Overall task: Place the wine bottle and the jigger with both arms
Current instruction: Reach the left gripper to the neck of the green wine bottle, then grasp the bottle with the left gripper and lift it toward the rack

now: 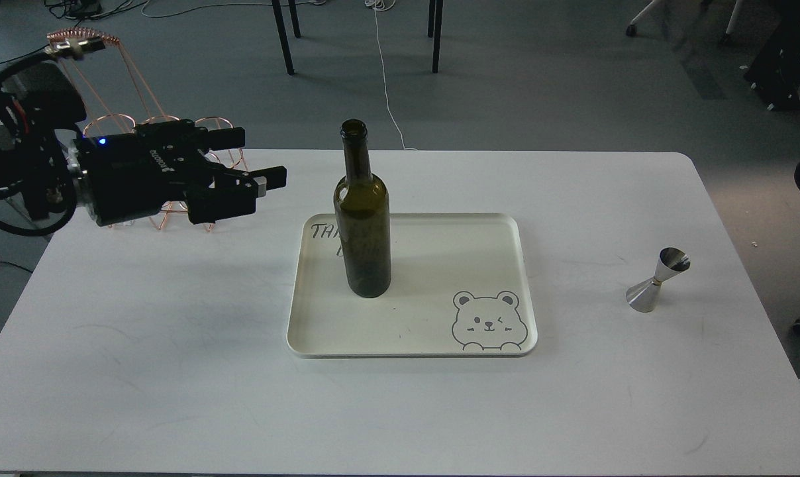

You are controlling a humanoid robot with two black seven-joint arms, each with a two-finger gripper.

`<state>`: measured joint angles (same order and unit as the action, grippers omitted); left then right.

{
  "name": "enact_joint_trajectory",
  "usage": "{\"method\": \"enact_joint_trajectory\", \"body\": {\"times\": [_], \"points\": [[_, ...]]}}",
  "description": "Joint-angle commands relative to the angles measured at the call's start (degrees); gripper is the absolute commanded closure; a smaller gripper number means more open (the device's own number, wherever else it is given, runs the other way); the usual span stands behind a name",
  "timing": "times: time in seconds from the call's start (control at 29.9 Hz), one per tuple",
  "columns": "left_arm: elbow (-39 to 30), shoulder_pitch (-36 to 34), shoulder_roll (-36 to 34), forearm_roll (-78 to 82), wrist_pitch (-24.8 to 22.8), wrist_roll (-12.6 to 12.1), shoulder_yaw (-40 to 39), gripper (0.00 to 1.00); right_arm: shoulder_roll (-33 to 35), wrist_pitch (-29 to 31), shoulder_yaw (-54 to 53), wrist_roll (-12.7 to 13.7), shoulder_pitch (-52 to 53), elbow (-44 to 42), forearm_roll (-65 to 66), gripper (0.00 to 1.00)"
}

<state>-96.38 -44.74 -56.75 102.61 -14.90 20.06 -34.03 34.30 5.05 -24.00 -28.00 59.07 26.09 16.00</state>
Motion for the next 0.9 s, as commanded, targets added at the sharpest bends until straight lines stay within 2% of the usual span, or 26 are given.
{"method": "enact_joint_trajectory", "body": {"times": [0.0, 0.13, 0.23, 0.5, 0.53, 0.6, 0.63, 0.77, 0.87], "points": [[1.1, 0.0, 6.47, 5.83, 0.31, -2.65, -0.16, 0.06, 0.15, 0.22, 0.01, 0.0, -0.01, 0.01, -0.09, 0.05], [3.64, 0.0, 11.3, 5.93, 0.48, -4.85, -0.51, 0.08, 0.07, 0.22, 0.01, 0.0, -0.27, 0.1, -0.09, 0.05], [5.85, -0.09, 13.42, 6.02, 1.1, -5.11, -0.51, 0.08, 0.07, 0.22, -0.08, 0.0, -0.27, 0.1, -0.09, 0.05], [6.64, -0.09, 16.94, 6.02, 1.63, -6.43, -0.42, 0.08, -0.2, 0.22, 0.01, 0.0, -0.36, 0.1, -0.09, 0.05], [6.82, -0.09, 17.46, 6.02, 1.63, -6.43, -0.42, 0.1, -0.28, 0.13, 0.01, 0.0, -0.36, 0.1, -0.09, 0.05], [6.82, -0.09, 17.99, 6.02, 1.63, -6.43, -0.34, 0.26, -0.28, 0.13, 0.01, 0.0, -0.45, 0.1, -0.09, 0.05], [6.82, -0.09, 18.0, 6.1, 1.63, -6.43, -0.25, 0.31, -0.28, 0.05, 0.01, 0.0, -0.45, 0.1, -0.09, 0.05], [6.99, -0.09, 18.52, 6.19, 1.63, -6.61, -0.34, 0.41, -0.28, 0.05, 0.01, 0.0, -0.45, 0.1, -0.09, 0.05], [7.43, -0.09, 18.87, 6.19, 1.8, -6.61, -0.42, 0.44, -0.28, 0.13, 0.01, 0.0, -0.45, 0.1, -0.09, 0.05]]}}
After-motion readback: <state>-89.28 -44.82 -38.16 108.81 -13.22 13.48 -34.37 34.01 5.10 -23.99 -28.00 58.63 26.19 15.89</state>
